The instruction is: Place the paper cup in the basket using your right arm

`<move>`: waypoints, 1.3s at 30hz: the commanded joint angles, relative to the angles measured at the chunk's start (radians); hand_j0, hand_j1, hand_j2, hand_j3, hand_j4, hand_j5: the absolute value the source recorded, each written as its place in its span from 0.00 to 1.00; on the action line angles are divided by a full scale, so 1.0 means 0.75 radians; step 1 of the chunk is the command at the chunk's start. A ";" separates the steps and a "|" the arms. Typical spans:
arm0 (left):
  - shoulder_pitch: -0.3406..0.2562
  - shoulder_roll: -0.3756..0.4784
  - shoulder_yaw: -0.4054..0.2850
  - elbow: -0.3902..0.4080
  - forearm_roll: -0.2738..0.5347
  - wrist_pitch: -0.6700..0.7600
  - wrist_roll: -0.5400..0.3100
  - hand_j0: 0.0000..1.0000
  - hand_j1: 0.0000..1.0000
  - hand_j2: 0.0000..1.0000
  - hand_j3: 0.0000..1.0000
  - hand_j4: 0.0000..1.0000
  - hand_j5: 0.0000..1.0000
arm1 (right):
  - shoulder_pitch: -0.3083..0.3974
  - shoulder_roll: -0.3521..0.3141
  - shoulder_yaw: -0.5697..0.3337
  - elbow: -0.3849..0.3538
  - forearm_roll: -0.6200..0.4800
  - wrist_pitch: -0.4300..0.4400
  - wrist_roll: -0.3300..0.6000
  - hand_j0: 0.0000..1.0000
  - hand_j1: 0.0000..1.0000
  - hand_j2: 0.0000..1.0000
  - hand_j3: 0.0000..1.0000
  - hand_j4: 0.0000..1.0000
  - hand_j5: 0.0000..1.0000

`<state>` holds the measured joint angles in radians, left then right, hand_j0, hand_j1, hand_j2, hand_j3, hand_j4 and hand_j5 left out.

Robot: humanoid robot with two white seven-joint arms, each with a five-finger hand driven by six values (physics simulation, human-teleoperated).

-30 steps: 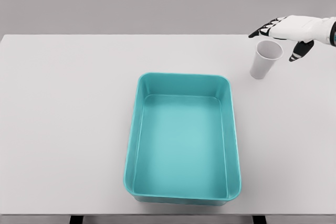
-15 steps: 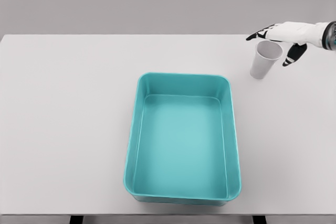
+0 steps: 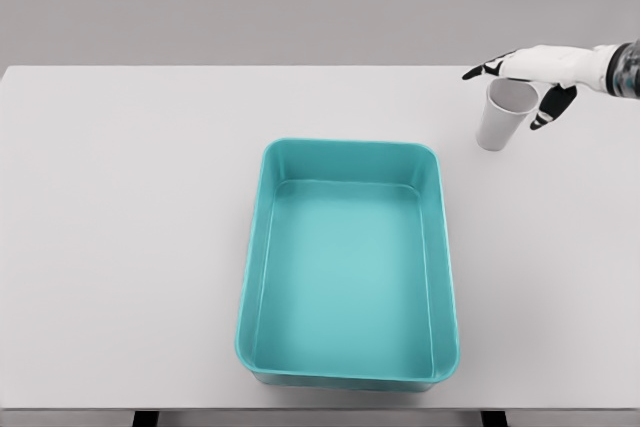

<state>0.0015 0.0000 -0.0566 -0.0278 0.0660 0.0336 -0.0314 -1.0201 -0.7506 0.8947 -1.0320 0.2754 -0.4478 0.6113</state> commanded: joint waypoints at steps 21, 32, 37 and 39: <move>0.000 0.000 0.000 0.000 0.000 0.000 -0.001 1.00 1.00 1.00 1.00 1.00 1.00 | -0.027 0.025 0.047 0.106 -0.009 -0.023 -0.001 1.00 1.00 1.00 1.00 1.00 1.00; 0.000 0.000 0.000 0.000 0.000 0.000 -0.001 1.00 1.00 1.00 1.00 1.00 1.00 | -0.057 0.042 0.047 0.169 -0.005 -0.062 -0.001 1.00 1.00 1.00 1.00 1.00 1.00; 0.000 0.000 0.000 0.000 0.000 0.000 -0.001 1.00 1.00 1.00 1.00 1.00 1.00 | -0.059 0.074 0.047 0.231 0.003 -0.078 -0.001 1.00 1.00 1.00 1.00 1.00 1.00; 0.000 0.000 0.000 0.000 0.000 0.000 -0.001 1.00 1.00 1.00 1.00 1.00 1.00 | -0.063 0.074 0.049 0.251 0.007 -0.088 -0.001 1.00 1.00 1.00 1.00 1.00 1.00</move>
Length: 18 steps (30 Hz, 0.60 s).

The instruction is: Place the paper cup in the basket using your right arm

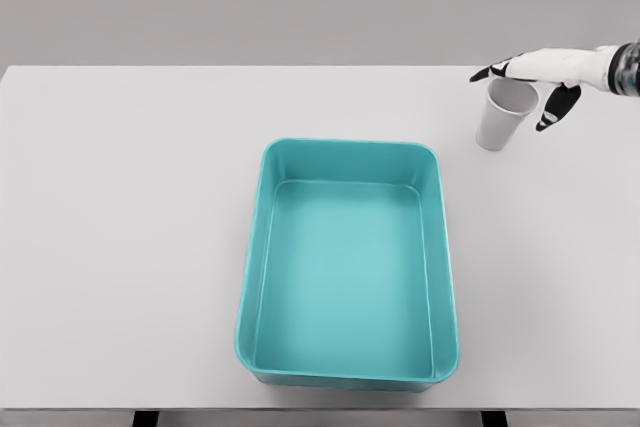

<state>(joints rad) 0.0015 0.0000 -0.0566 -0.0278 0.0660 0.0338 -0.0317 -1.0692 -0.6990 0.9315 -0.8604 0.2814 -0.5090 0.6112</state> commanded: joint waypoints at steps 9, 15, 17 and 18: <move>0.000 0.000 0.000 0.000 0.000 0.000 -0.001 1.00 1.00 1.00 1.00 1.00 1.00 | -0.027 0.008 -0.001 0.024 0.003 -0.025 0.000 1.00 1.00 1.00 1.00 1.00 1.00; 0.000 0.000 0.000 0.000 0.000 0.000 0.001 1.00 1.00 1.00 1.00 1.00 1.00 | -0.035 0.065 0.004 0.065 0.046 -0.029 0.000 1.00 1.00 1.00 1.00 1.00 1.00; 0.000 0.000 0.000 0.000 0.000 0.000 -0.001 1.00 1.00 1.00 1.00 1.00 1.00 | -0.035 0.065 0.006 0.063 0.046 -0.031 0.000 1.00 1.00 1.00 1.00 1.00 1.00; 0.000 0.000 0.000 0.000 0.000 0.000 -0.001 1.00 1.00 1.00 1.00 1.00 1.00 | -0.035 0.065 0.006 0.057 0.046 -0.031 0.000 1.00 1.00 1.00 1.00 1.00 1.00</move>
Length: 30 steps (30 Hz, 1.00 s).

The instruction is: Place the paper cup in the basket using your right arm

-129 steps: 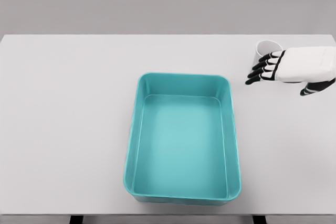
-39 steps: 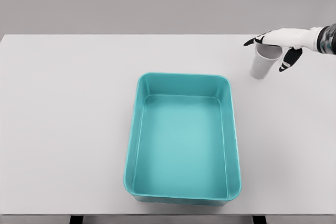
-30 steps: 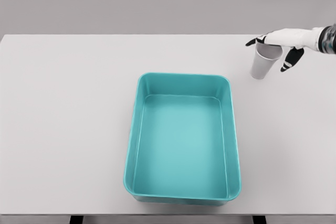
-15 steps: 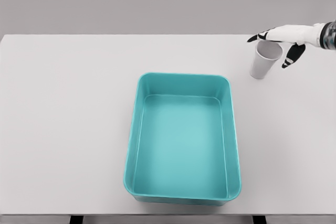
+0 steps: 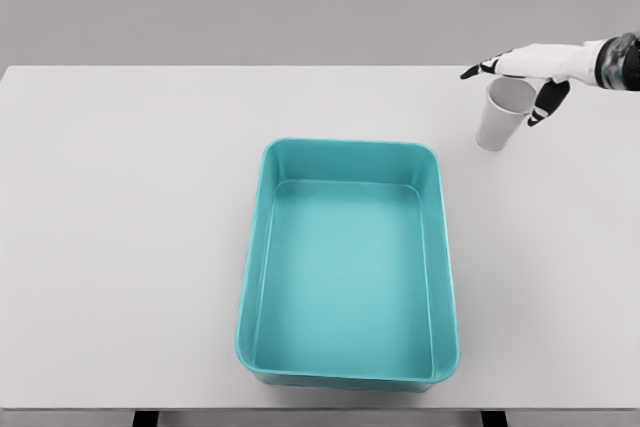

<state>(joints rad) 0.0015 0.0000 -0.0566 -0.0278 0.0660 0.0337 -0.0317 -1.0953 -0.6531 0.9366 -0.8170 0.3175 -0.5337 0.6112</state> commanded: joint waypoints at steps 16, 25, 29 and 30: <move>0.000 0.000 0.000 0.000 0.000 0.000 -0.001 1.00 1.00 1.00 1.00 1.00 1.00 | 0.006 -0.015 0.001 -0.015 -0.002 -0.037 -0.001 0.93 0.93 0.93 0.93 0.93 0.93; 0.000 0.000 0.000 0.000 0.000 0.000 -0.001 1.00 1.00 1.00 1.00 1.00 1.00 | 0.006 -0.017 0.032 -0.015 -0.002 -0.039 -0.001 0.89 0.89 0.89 0.89 0.89 0.89; 0.000 0.000 0.000 0.000 0.000 0.000 -0.001 1.00 1.00 1.00 1.00 1.00 1.00 | 0.006 -0.017 0.040 -0.015 -0.002 -0.039 -0.001 0.86 0.86 0.86 0.86 0.86 0.86; 0.000 0.000 0.000 0.000 0.000 0.000 0.001 1.00 1.00 1.00 1.00 1.00 1.00 | 0.006 -0.017 0.040 -0.015 -0.002 -0.039 -0.001 0.86 0.86 0.86 0.86 0.86 0.86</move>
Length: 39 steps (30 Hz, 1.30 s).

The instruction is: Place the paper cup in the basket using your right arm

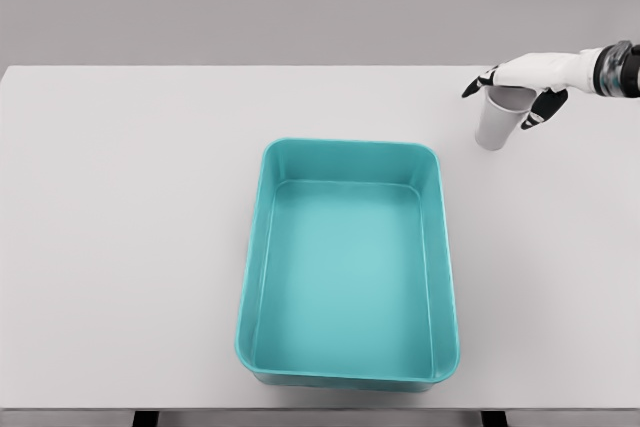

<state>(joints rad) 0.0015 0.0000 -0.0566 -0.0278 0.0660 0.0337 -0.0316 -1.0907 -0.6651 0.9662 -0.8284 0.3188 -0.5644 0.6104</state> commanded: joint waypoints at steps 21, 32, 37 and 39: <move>0.000 0.000 0.000 0.000 0.000 0.000 -0.001 1.00 1.00 1.00 1.00 1.00 1.00 | -0.012 -0.048 -0.010 -0.061 -0.006 0.002 0.001 0.68 0.68 0.68 0.68 0.68 0.68; 0.000 0.000 0.000 0.000 0.000 0.000 0.001 1.00 1.00 1.00 1.00 1.00 1.00 | -0.031 -0.099 -0.012 -0.164 -0.016 0.006 0.001 0.65 0.65 0.65 0.65 0.65 0.65; 0.000 0.000 0.000 0.000 0.000 0.000 -0.001 1.00 1.00 1.00 1.00 1.00 1.00 | -0.031 -0.156 -0.014 -0.280 -0.024 0.012 0.001 0.64 0.64 0.64 0.64 0.64 0.64; 0.000 0.000 0.000 0.000 0.000 0.000 0.001 1.00 1.00 1.00 1.00 1.00 1.00 | -0.031 -0.158 -0.012 -0.292 -0.024 0.012 0.001 0.64 0.64 0.64 0.64 0.64 0.64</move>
<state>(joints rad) 0.0015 0.0000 -0.0566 -0.0278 0.0660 0.0336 -0.0316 -1.1137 -0.7754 0.9583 -1.0279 0.3064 -0.5594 0.6112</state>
